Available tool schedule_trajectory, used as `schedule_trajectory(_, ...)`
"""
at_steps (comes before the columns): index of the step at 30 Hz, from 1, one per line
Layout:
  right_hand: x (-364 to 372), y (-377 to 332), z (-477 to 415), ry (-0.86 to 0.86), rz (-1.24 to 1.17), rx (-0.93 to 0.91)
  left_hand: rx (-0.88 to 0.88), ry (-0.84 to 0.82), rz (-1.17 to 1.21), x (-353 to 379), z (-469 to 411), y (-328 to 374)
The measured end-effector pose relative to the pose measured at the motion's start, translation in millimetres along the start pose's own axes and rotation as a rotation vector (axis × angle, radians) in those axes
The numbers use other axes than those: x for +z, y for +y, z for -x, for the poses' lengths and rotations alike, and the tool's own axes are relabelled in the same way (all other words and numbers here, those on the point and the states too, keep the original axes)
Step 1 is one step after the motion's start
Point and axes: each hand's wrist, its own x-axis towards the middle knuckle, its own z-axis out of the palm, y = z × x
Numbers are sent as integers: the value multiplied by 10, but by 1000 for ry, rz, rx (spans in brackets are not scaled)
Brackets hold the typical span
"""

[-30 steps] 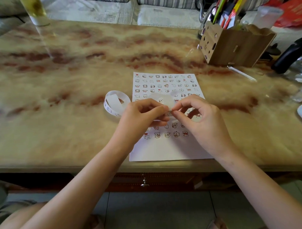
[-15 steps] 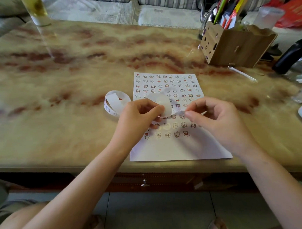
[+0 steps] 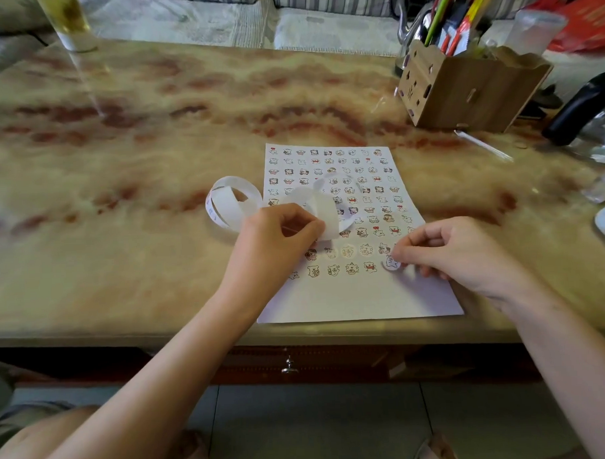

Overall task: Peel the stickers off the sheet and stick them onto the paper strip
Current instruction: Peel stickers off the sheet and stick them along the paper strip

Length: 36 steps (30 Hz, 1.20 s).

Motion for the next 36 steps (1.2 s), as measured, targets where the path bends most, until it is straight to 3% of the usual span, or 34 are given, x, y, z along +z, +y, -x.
schedule_trajectory(36,132,163,-69,86,188,-163,7,2,-46,12,-17,-32)
